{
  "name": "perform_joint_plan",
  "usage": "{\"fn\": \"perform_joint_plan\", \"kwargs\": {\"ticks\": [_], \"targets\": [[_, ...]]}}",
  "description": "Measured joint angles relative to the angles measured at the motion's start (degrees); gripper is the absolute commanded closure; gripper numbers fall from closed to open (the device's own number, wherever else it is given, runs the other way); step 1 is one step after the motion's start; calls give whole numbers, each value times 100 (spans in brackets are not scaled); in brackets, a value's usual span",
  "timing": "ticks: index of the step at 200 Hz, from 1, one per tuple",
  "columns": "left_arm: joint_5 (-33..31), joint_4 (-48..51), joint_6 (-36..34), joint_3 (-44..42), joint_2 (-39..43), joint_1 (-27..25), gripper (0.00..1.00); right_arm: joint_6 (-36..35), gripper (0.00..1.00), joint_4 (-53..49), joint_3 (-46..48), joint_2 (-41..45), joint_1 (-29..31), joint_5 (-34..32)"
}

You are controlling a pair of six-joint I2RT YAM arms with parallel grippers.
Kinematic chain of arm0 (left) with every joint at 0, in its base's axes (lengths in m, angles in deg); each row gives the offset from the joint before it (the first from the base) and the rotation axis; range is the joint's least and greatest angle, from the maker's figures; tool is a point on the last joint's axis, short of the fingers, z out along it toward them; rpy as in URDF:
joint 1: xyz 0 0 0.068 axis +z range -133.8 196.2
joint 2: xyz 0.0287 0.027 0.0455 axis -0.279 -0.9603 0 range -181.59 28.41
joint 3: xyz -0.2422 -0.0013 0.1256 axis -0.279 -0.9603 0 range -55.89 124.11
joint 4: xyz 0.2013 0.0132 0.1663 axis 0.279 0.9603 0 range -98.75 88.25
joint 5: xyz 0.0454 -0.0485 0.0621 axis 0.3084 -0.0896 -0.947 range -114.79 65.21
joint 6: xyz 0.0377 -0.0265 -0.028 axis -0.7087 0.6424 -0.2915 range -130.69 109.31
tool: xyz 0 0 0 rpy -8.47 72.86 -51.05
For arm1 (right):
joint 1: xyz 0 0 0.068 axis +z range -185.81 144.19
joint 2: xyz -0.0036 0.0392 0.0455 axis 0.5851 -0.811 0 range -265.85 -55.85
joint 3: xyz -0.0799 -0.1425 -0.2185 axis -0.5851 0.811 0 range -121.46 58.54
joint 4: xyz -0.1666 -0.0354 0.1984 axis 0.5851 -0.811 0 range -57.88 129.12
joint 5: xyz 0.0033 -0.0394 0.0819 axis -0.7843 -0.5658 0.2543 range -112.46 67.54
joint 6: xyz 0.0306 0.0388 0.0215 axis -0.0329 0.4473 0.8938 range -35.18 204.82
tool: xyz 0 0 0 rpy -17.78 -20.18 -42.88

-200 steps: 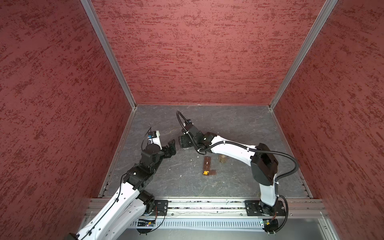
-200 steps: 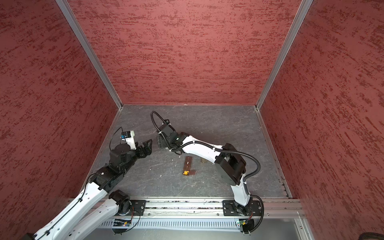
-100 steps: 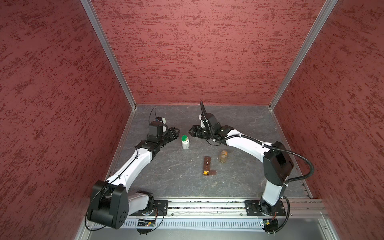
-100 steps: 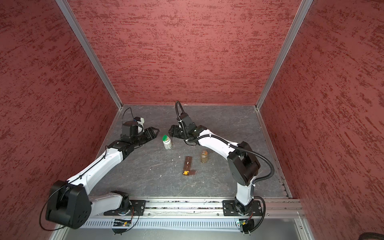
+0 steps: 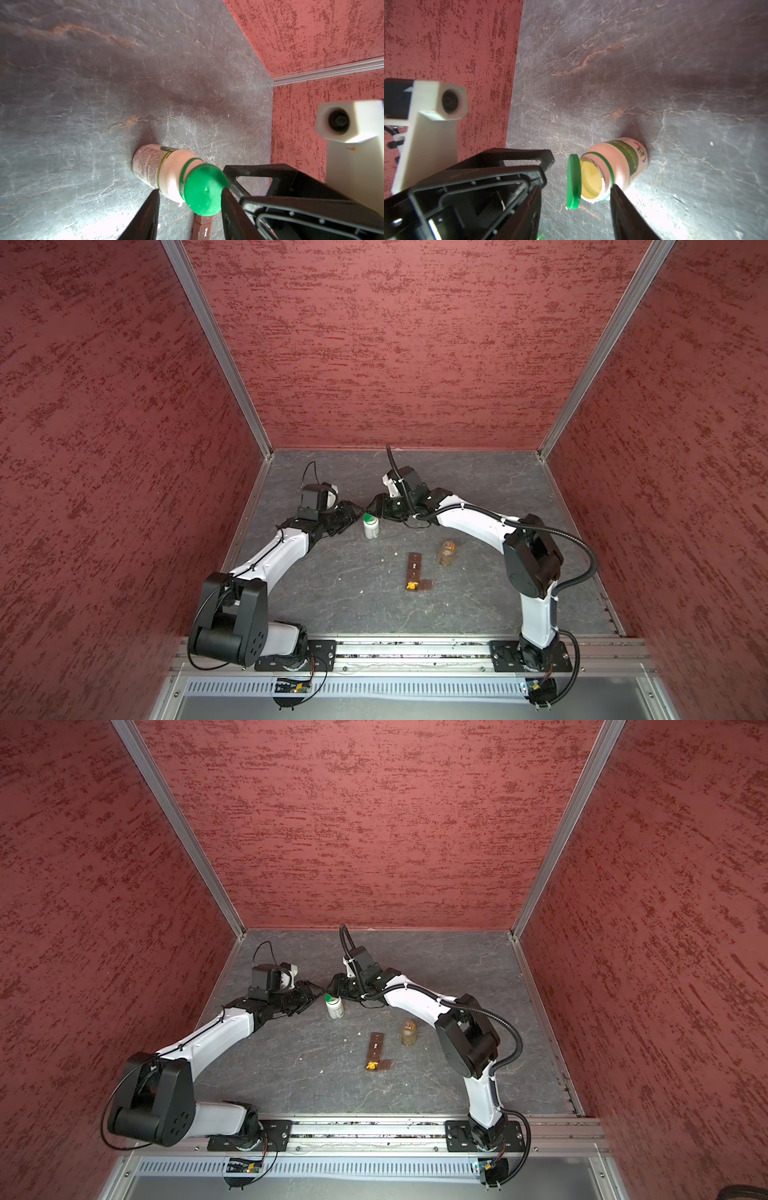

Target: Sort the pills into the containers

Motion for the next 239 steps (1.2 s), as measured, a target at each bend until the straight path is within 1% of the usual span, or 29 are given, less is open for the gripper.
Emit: {"fn": "perform_joint_plan", "kwargs": {"ticks": [12,42,58,97,149,168,200,239], "targets": [[59,4,2,0,-2,0,53,-20,52,-42,-28,-33,-4,33],[195,11,0,0,-35,20,53,-39,51,-216,-37,-94,-22,105],[251,11,0,0,-101,20,55,-39,51,-278,-37,-129,-28,127],[376,26,4,0,-293,20,63,-63,57,-402,-212,-284,-55,177],[494,37,-7,0,-367,20,64,-81,65,-404,-240,-396,-74,323],[525,33,-9,0,-420,22,64,-76,65,-409,-264,-415,-83,358],[592,24,-31,13,-476,26,68,-76,66,-400,-286,-448,-96,422],[638,24,-55,44,-514,37,71,-72,71,-374,-293,-463,-122,494]]}}
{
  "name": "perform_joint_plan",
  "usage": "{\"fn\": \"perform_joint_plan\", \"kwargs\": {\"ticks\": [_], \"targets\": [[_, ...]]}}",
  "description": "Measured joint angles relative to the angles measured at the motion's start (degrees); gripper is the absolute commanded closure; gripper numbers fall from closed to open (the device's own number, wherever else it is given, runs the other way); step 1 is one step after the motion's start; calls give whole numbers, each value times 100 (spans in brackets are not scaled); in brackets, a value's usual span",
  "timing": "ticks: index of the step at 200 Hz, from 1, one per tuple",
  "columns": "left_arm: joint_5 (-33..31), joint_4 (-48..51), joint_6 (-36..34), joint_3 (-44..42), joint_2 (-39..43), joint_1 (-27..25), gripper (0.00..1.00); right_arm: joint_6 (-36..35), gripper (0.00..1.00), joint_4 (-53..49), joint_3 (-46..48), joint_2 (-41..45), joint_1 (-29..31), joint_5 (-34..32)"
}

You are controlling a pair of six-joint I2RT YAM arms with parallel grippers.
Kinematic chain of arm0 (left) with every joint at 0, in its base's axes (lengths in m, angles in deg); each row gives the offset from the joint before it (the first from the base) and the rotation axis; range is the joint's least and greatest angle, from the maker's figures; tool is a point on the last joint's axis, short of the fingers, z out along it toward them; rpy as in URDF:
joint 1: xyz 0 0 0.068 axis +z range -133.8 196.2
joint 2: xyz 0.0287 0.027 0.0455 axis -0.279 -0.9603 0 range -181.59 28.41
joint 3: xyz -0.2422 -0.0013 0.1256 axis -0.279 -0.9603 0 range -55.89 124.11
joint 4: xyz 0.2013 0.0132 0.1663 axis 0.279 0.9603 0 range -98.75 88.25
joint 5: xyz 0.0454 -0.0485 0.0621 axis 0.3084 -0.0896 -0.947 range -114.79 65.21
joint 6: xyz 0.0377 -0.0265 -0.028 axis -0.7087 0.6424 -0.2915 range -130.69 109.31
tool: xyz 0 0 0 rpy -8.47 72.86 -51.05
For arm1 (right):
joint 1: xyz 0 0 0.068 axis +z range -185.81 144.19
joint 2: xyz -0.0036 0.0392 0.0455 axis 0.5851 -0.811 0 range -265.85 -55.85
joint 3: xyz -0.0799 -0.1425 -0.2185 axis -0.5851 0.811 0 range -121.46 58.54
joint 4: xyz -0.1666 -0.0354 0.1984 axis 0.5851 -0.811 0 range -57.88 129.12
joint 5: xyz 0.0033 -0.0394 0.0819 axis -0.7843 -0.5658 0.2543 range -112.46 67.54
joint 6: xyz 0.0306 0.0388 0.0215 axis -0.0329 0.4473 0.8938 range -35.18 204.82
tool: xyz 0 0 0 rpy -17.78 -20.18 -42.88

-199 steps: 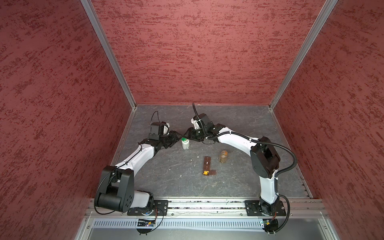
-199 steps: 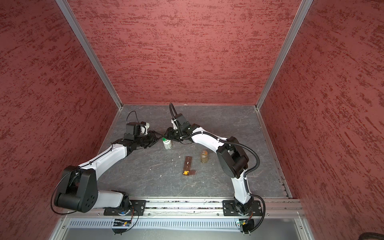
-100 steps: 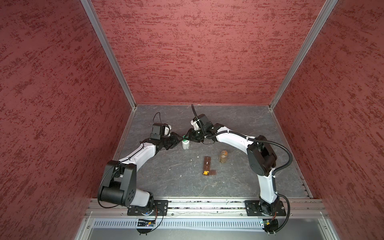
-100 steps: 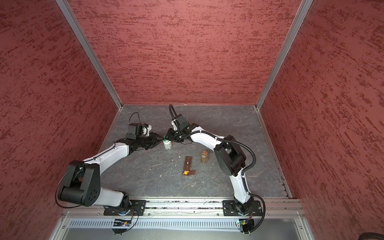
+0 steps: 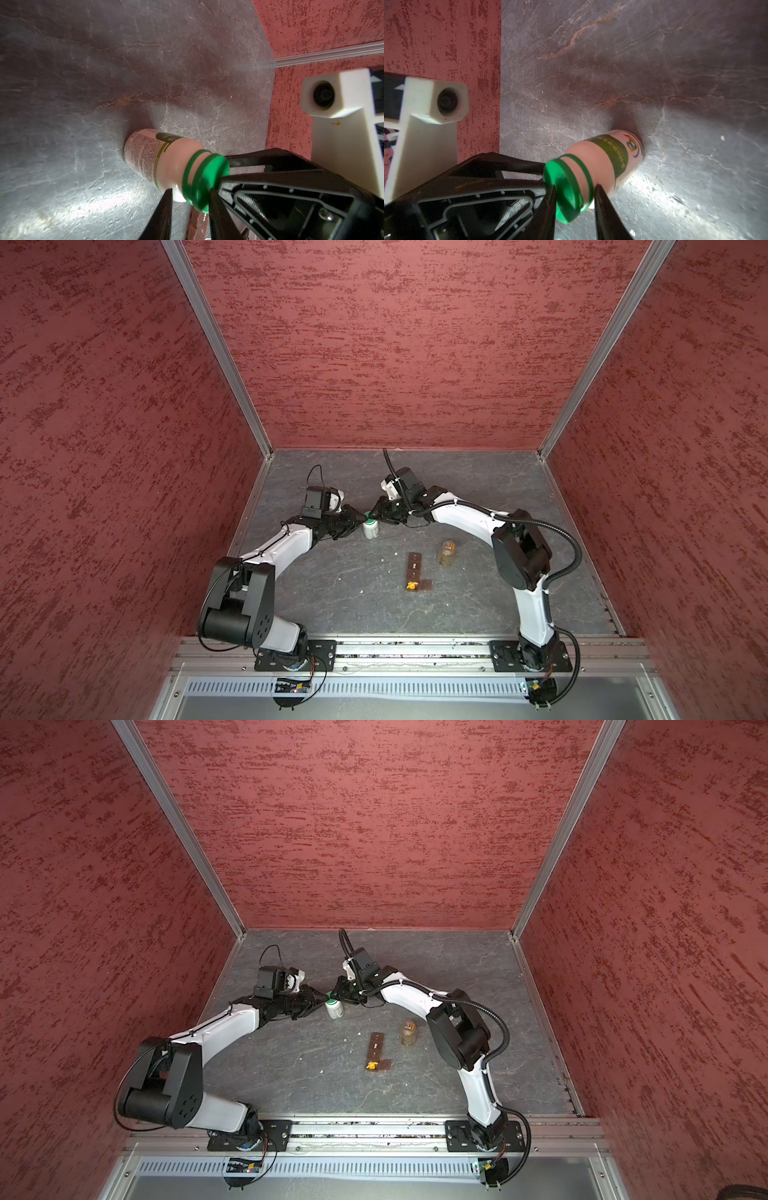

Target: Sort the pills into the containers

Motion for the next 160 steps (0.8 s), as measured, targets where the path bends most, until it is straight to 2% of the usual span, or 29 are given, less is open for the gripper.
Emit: {"fn": "perform_joint_plan", "kwargs": {"ticks": [47,160], "targets": [[103,-11,-57,63,-85,9,72,2,74,33,-15,-17,-15,68],[223,61,-208,205,-227,9,75,17,72,28,-55,-90,-81,258]]}}
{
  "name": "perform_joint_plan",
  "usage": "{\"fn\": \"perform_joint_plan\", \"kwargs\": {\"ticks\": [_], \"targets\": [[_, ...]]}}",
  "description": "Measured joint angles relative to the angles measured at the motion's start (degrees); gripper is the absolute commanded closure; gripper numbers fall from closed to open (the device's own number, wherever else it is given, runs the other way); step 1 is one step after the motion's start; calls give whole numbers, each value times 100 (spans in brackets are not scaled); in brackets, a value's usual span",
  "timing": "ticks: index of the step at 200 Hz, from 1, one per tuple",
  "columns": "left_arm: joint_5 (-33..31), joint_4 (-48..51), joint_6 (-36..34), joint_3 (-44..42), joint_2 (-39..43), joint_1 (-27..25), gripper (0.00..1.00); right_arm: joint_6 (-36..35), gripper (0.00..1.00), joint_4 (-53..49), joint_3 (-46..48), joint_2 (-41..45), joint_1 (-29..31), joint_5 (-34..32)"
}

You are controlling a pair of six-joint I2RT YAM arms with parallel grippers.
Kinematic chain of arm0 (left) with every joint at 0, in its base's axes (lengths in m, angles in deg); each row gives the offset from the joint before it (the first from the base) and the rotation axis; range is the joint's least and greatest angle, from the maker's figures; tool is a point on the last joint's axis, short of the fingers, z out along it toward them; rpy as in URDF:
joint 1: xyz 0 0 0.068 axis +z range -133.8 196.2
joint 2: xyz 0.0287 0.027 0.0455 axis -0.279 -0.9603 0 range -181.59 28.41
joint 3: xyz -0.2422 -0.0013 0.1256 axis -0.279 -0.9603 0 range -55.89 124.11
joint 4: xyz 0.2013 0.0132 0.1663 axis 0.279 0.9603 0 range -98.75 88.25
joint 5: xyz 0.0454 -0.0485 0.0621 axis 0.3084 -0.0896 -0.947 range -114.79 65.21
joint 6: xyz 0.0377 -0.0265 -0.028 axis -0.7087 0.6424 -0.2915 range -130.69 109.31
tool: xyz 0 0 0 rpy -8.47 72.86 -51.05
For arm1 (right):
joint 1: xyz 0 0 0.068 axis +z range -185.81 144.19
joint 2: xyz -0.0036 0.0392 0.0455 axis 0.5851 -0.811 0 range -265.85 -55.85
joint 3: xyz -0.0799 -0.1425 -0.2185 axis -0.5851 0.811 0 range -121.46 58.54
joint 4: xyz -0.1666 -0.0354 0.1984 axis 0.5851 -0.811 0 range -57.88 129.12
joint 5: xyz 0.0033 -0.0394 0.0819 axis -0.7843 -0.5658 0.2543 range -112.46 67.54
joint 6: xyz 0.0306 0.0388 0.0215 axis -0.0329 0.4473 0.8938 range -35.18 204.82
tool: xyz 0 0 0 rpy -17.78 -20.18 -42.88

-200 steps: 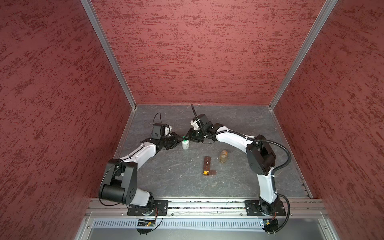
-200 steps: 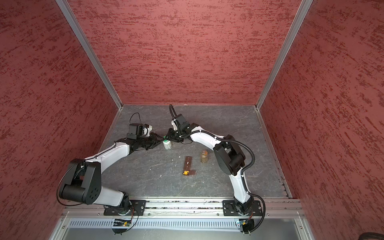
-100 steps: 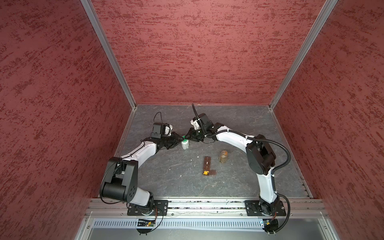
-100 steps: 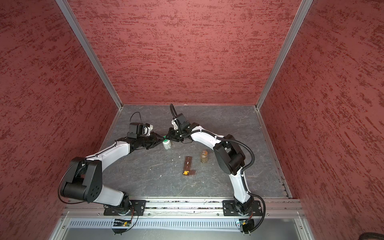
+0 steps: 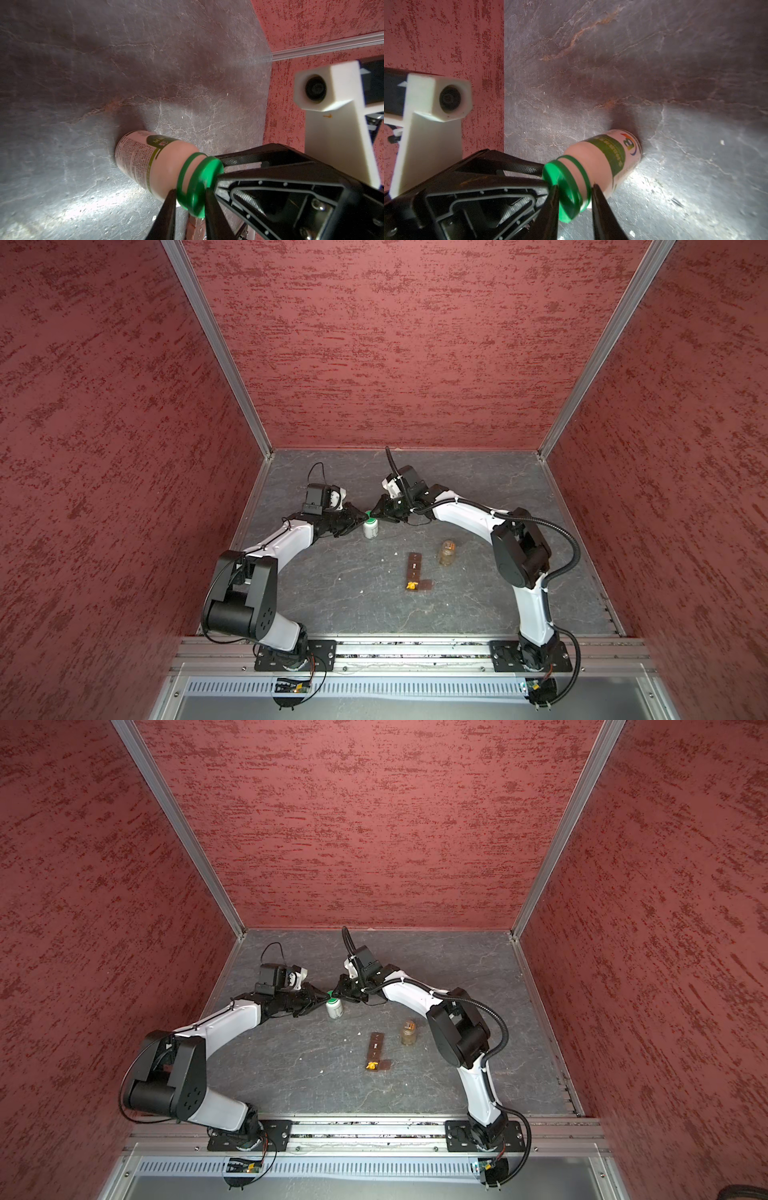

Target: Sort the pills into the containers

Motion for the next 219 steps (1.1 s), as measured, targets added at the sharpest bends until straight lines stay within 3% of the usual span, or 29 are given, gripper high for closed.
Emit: {"fn": "perform_joint_plan", "kwargs": {"ticks": [82,161,219], "targets": [[-15,72,-90,57,-46,-7,76,28,74,-17,-63,-66,-28,92],[-131,-15,-92,70,-81,-63,78,39,84,-127,-177,-96,-81,85],[-133,-15,-138,74,-81,-66,78,22,78,-177,-247,-107,-85,63]]}}
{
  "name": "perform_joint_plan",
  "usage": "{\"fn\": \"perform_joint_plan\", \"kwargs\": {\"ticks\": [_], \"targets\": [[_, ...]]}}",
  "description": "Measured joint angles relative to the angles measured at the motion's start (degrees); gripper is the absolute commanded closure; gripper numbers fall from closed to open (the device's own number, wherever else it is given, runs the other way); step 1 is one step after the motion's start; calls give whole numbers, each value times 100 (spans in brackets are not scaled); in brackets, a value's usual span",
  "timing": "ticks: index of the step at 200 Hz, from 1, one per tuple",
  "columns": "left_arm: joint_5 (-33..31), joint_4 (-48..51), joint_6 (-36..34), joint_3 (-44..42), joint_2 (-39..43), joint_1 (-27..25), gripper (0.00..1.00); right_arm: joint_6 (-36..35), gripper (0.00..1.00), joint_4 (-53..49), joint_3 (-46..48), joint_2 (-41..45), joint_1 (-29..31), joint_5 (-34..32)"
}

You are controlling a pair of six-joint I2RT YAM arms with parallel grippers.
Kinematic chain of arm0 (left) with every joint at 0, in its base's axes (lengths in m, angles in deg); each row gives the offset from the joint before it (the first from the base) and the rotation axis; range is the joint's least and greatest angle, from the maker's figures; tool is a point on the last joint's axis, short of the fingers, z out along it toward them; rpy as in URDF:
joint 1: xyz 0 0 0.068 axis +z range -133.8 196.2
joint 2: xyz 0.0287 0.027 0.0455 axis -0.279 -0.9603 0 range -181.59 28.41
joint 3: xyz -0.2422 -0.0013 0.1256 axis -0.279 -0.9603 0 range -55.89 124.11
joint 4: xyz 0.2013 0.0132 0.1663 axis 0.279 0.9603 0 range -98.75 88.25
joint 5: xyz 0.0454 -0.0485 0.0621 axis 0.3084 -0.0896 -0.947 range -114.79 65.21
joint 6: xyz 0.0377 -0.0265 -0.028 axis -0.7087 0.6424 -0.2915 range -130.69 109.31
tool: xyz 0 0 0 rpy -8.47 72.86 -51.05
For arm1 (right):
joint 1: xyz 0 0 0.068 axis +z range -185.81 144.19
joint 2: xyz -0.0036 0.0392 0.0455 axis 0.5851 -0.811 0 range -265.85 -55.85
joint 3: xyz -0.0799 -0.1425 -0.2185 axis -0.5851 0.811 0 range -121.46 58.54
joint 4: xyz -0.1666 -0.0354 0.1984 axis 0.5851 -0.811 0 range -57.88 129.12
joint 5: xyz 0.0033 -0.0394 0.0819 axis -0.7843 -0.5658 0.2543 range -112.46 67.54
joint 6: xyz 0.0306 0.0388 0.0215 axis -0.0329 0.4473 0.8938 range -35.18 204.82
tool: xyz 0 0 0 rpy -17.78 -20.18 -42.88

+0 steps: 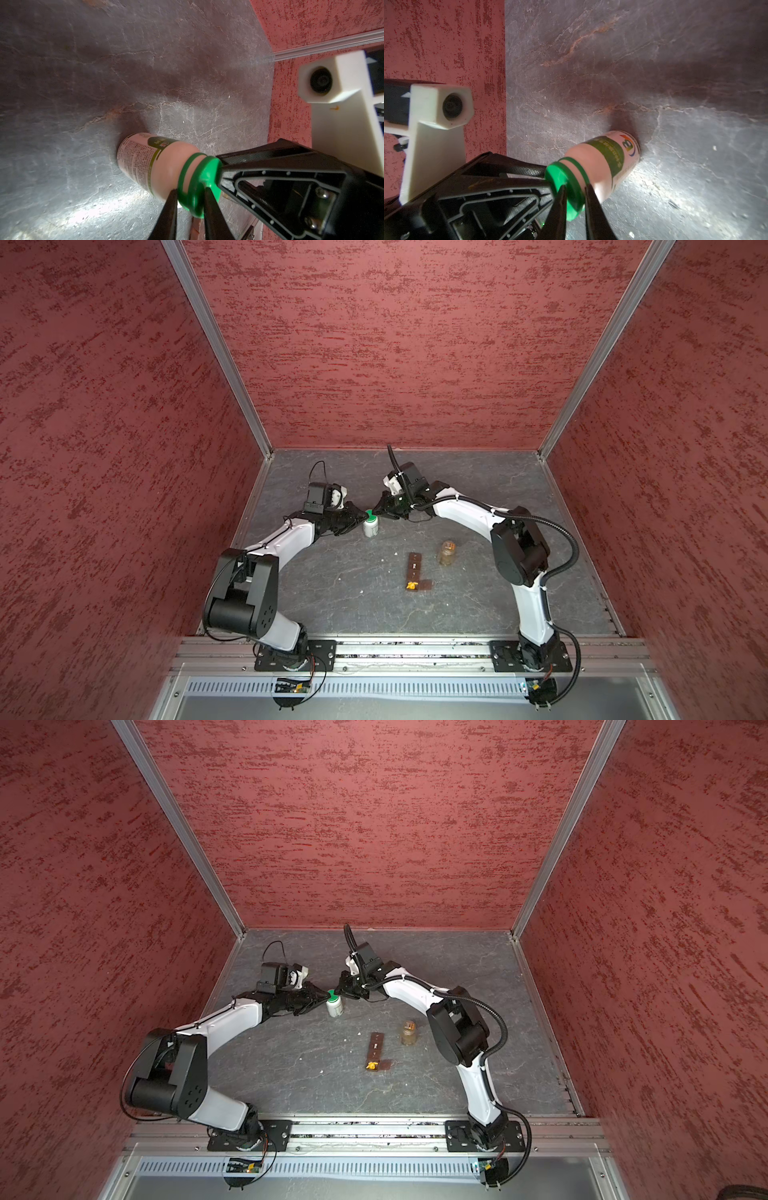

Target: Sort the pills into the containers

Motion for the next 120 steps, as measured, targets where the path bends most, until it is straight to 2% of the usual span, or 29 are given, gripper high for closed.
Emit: {"fn": "perform_joint_plan", "kwargs": {"ticks": [120], "targets": [[-85,461,-278,168,22,-9,67,-162,68,-363,-199,-35,149,-339]]}}
